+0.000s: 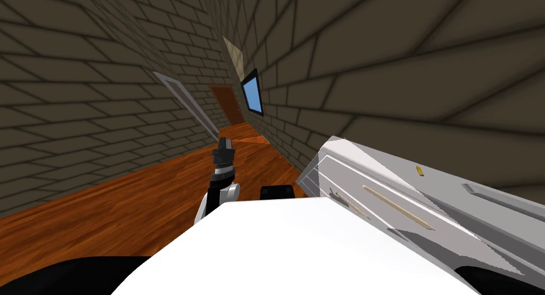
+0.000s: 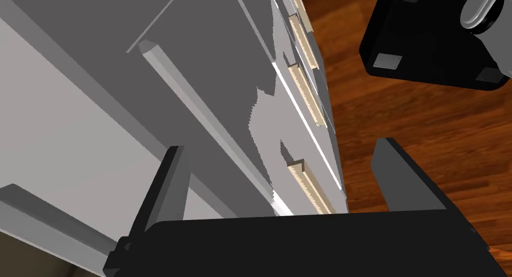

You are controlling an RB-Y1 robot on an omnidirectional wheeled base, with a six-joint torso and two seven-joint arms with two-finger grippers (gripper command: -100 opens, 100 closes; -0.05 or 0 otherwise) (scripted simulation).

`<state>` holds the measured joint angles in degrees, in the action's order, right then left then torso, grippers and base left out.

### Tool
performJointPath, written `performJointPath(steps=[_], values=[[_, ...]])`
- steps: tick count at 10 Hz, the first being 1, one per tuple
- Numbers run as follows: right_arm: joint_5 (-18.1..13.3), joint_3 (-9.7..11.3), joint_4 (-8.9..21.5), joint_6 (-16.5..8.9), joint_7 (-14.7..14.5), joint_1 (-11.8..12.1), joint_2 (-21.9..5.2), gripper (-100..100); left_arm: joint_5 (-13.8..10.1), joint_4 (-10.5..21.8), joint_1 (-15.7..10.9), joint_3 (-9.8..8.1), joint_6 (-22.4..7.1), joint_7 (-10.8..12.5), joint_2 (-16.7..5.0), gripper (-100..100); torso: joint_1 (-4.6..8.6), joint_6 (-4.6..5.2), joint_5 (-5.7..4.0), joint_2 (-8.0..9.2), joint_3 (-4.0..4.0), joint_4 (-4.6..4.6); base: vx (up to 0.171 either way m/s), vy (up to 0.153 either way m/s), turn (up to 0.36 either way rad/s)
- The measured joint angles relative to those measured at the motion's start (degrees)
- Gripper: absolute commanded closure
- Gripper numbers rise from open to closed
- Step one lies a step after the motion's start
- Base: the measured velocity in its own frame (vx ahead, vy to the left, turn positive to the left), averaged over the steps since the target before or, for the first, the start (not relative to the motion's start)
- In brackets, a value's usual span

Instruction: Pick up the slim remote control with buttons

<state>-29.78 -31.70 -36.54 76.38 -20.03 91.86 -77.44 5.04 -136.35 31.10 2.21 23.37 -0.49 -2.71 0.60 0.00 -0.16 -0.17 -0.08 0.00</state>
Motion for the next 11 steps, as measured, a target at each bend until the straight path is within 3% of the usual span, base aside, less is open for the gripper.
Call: performJointPath(steps=[4,7,8,9,10,11], values=[[-2.1,-4.2,0.9,1.5,-2.6,4.8,-3.1,-100,0.0,0.0,0.0,-0.01,0.0,0.0,0.0,0,0.47,-0.01,-0.13,-0.08,-0.04,-0.01,0.048,-0.217,0.251],[-4.3,-5.0,1.2,3.5,-5.3,5.2,-6.4,-100,0.0,0.0,0.0,-0.01,0.0,0.0,0.0,0,0.34,0.04,-0.13,-0.01,-0.01,0.01,0.016,-0.200,0.174],[-5.1,-4.2,0.9,4.5,-6.2,4.2,-7.7,-100,0.0,0.0,0.0,-0.01,0.0,0.0,0.0,0,0.12,0.04,-0.08,0.06,0.04,0.02,-0.012,-0.069,0.045],[-5.3,-5.4,-1.2,4.5,-6.2,5.9,-8.0,-100,0.0,0.0,0.0,0.00,0.0,0.0,0.0,0,-0.20,0.10,0.01,0.12,0.08,0.05,-0.003,-0.021,0.003],[-5.2,-5.6,-1.5,4.4,-6.1,6.2,-8.0,0,0.0,0.0,0.0,0.00,0.0,0.0,0.0,0,-0.43,0.12,0.07,0.14,0.10,0.06,0.000,-0.007,0.002],[-5.2,-5.6,-1.4,4.4,-6.2,6.1,-8.0,-100,0.0,0.0,0.0,0.01,0.0,0.0,0.0,0,-0.54,0.12,0.11,0.15,0.10,0.06,-0.016,0.000,0.097]])
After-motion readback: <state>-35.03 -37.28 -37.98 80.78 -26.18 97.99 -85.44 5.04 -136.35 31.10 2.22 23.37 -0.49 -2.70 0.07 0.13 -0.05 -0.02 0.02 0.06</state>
